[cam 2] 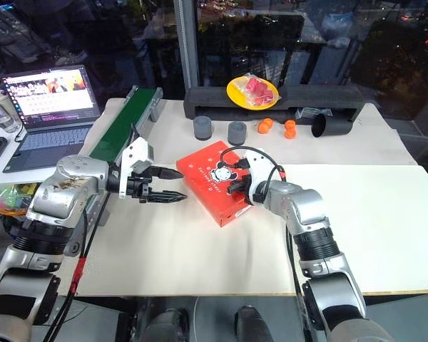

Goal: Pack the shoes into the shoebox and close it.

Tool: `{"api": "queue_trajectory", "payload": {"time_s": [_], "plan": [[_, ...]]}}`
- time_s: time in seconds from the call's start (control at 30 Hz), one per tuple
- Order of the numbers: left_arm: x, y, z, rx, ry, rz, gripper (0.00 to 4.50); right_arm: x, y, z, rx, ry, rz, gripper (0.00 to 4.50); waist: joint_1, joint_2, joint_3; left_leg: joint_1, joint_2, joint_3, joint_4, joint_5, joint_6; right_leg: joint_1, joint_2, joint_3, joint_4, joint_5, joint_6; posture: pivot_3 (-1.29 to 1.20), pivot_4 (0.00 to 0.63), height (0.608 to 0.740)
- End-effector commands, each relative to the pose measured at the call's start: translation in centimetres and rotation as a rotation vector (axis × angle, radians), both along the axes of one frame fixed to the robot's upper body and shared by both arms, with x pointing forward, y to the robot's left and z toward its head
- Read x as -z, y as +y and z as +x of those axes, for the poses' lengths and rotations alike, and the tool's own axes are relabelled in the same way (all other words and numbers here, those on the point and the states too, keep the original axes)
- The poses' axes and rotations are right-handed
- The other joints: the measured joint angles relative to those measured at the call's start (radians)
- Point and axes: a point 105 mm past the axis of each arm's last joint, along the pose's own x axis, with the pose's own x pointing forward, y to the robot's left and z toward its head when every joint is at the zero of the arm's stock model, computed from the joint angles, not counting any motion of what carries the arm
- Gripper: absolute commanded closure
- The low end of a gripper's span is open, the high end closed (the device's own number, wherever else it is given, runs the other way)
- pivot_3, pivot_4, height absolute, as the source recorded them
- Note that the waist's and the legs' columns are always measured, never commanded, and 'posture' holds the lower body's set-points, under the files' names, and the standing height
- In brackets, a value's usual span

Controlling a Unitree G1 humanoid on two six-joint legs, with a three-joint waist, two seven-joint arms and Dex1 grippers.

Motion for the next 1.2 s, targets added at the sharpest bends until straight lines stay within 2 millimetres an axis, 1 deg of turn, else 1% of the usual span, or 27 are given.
{"api": "queue_trajectory", "payload": {"time_s": [0.03,0.1,0.13,0.23,0.27,0.3,0.33,0.37,0.4,0.43,0.47,0.5,0.57,0.6,0.63,0.7,0.73,0.8,0.83,0.9,1.0,1.1,1.2], "plan": [[-1.1,-0.1,0.1,-0.042,-0.070,-0.046,1.21,1.7,0.1,-0.5,-0.012,0.053,-0.057,4.47,0.001,0.000,0.000,0.000,0.000,0.000,0.000,0.000,0.000,0.000,0.000,0.000,0.000,0.000,0.000,0.00,0.150,0.719],[-1.2,-0.1,0.1,-0.065,-0.073,-0.065,1.21,0.7,-0.1,-0.5,-0.015,0.032,-0.050,4.47,0.001,0.000,0.000,0.000,0.000,0.000,0.000,0.000,0.000,0.000,0.000,0.000,0.000,0.000,0.000,0.00,0.150,0.719],[-1.3,0.0,0.1,-0.076,-0.078,-0.074,1.21,-0.6,-0.1,-0.5,-0.012,0.006,-0.010,4.47,0.002,0.000,0.000,0.000,0.000,0.000,0.000,0.000,0.000,0.000,0.000,0.000,0.000,0.000,0.000,0.00,0.150,0.719],[-1.7,0.2,0.3,-0.114,-0.092,-0.102,1.21,-6.5,-0.4,-0.5,-0.008,-0.104,0.217,4.47,0.007,0.000,0.000,-0.001,0.000,0.000,0.000,0.000,0.000,-0.001,0.000,0.000,0.000,0.000,0.000,0.00,0.150,0.719],[-1.7,0.4,0.5,-0.133,-0.100,-0.109,1.21,-8.2,-1.2,-0.4,0.016,-0.135,0.283,4.47,0.010,0.000,0.000,-0.002,0.000,0.000,0.000,0.000,0.000,-0.002,0.000,0.000,0.000,0.000,0.000,0.00,0.150,0.719],[-1.8,0.5,0.6,-0.154,-0.107,-0.118,1.21,-9.4,-2.2,-0.5,0.043,-0.161,0.324,4.47,0.013,0.000,0.000,-0.002,0.000,0.000,0.000,0.000,0.000,-0.002,0.000,0.000,0.000,0.000,0.000,0.00,0.150,0.719],[-2.0,0.8,0.9,-0.184,-0.115,-0.136,1.21,-10.8,-3.6,-0.5,0.078,-0.198,0.359,4.47,0.016,0.000,0.000,-0.003,0.000,0.000,0.000,0.000,0.000,-0.002,0.000,0.000,0.000,0.000,0.000,0.00,0.150,0.719],[-2.3,1.1,1.4,-0.245,-0.126,-0.181,1.21,-11.9,-5.6,-0.6,0.137,-0.253,0.347,4.47,0.019,0.000,0.000,-0.003,0.000,0.000,0.000,0.000,0.000,-0.002,0.000,0.000,0.000,0.000,0.000,0.00,0.150,0.719],[-2.5,1.4,1.8,-0.287,-0.131,-0.214,1.21,-12.6,-6.9,-0.7,0.175,-0.289,0.333,4.47,0.026,0.000,0.000,-0.003,0.000,0.000,0.000,0.000,0.000,-0.002,-0.001,0.000,0.000,0.000,0.000,0.00,0.150,0.719],[-2.6,1.7,2.2,-0.349,-0.149,-0.244,1.21,-12.7,-8.6,-0.9,0.233,-0.322,0.265,4.47,0.034,0.000,0.000,-0.003,0.000,0.000,0.000,0.000,0.000,-0.002,-0.001,-0.001,0.000,0.000,0.000,0.00,0.150,0.719],[-2.6,2.2,3.0,-0.438,-0.165,-0.275,1.21,-12.2,-10.4,-1.0,0.306,-0.351,0.142,4.47,0.045,0.000,0.000,-0.004,0.000,-0.001,0.000,0.000,0.000,-0.002,-0.001,-0.002,-0.002,0.000,0.000,0.00,0.150,0.719],[-2.4,2.5,3.4,-0.497,-0.174,-0.293,1.21,-11.8,-11.5,-1.1,0.347,-0.368,0.057,4.47,0.050,0.000,0.000,-0.004,-0.001,-0.001,0.000,0.000,0.000,-0.001,-0.002,-0.002,-0.003,0.000,0.000,0.00,0.150,0.719],[-1.9,3.3,4.1,-0.649,-0.169,-0.349,1.21,-10.0,-14.2,-1.5,0.438,-0.399,-0.225,4.47,0.055,-0.001,0.000,-0.004,-0.001,-0.001,0.000,0.000,0.000,-0.001,-0.002,-0.002,-0.005,0.000,0.000,0.00,0.150,0.719],[-1.4,3.7,4.4,-0.711,-0.180,-0.352,1.21,-9.0,-15.1,-1.8,0.466,-0.396,-0.311,4.47,0.055,-0.001,0.000,-0.004,-0.001,-0.001,0.000,0.000,0.000,0.000,-0.002,-0.002,-0.005,0.000,0.000,0.00,0.150,0.719],[-0.3,4.4,4.6,-0.817,-0.179,-0.360,1.21,-7.5,-16.5,-2.2,0.517,-0.381,-0.390,4.47,0.051,-0.001,0.000,-0.004,-0.002,0.000,0.000,0.000,0.000,0.000,-0.002,-0.002,-0.005,0.000,0.000,0.00,0.150,0.719],[1.2,5.3,4.8,-0.949,-0.177,-0.364,1.21,-5.6,-17.8,-2.8,0.561,-0.372,-0.475,4.47,0.045,-0.001,-0.001,-0.004,-0.002,0.000,0.000,0.000,0.000,-0.001,-0.003,0.000,-0.004,0.000,0.000,0.00,0.150,0.719],[2.3,5.5,4.7,-0.991,-0.170,-0.357,1.21,-4.7,-18.0,-3.1,0.578,-0.360,-0.455,4.47,0.039,-0.001,-0.001,-0.003,-0.002,0.000,0.000,0.000,0.000,-0.001,-0.002,0.000,-0.004,0.000,0.000,0.00,0.150,0.719],[3.6,5.9,4.6,-1.073,-0.141,-0.369,1.21,-3.3,-18.5,-3.5,0.605,-0.332,-0.457,4.47,0.030,-0.001,-0.001,-0.002,-0.002,0.001,0.000,0.000,0.000,-0.002,-0.002,0.002,-0.001,0.000,0.000,0.00,0.150,0.719],[3.9,6.2,4.6,-1.117,-0.129,-0.382,1.21,-2.6,-18.8,-3.8,0.622,-0.314,-0.456,4.47,0.027,-0.001,-0.001,-0.002,-0.002,0.001,0.000,0.000,0.000,-0.002,-0.002,0.002,-0.001,0.000,0.000,0.00,0.150,0.719],[3.8,6.9,4.7,-1.189,-0.164,-0.360,1.21,-1.9,-19.5,-4.1,0.663,-0.304,-0.472,4.47,0.027,-0.001,0.000,-0.001,-0.002,0.000,0.001,0.000,-0.001,-0.001,-0.002,0.002,0.000,0.000,0.000,0.00,0.150,0.719],[3.7,7.4,4.8,-1.244,-0.176,-0.355,1.21,-1.6,-20.2,-4.4,0.716,-0.294,-0.435,4.47,0.027,-0.001,-0.001,-0.001,-0.002,0.000,0.003,0.000,-0.001,0.000,-0.002,0.002,0.000,0.000,0.001,0.00,0.150,0.719],[3.6,7.5,4.9,-1.246,-0.183,-0.354,1.21,-0.6,-21.2,-4.7,0.752,-0.280,-0.479,4.47,0.033,-0.001,-0.001,-0.002,-0.002,0.000,0.003,0.000,-0.001,0.001,-0.002,0.001,-0.001,0.001,0.001,0.00,0.150,0.719],[3.6,7.4,5.0,-1.226,-0.183,-0.358,1.21,-0.3,-21.6,-4.8,0.786,-0.287,-0.446,4.47,0.042,-0.001,-0.001,-0.002,-0.002,0.000,0.003,0.000,-0.001,0.001,-0.002,0.001,-0.001,0.000,0.001,0.00,0.150,0.719]]}}
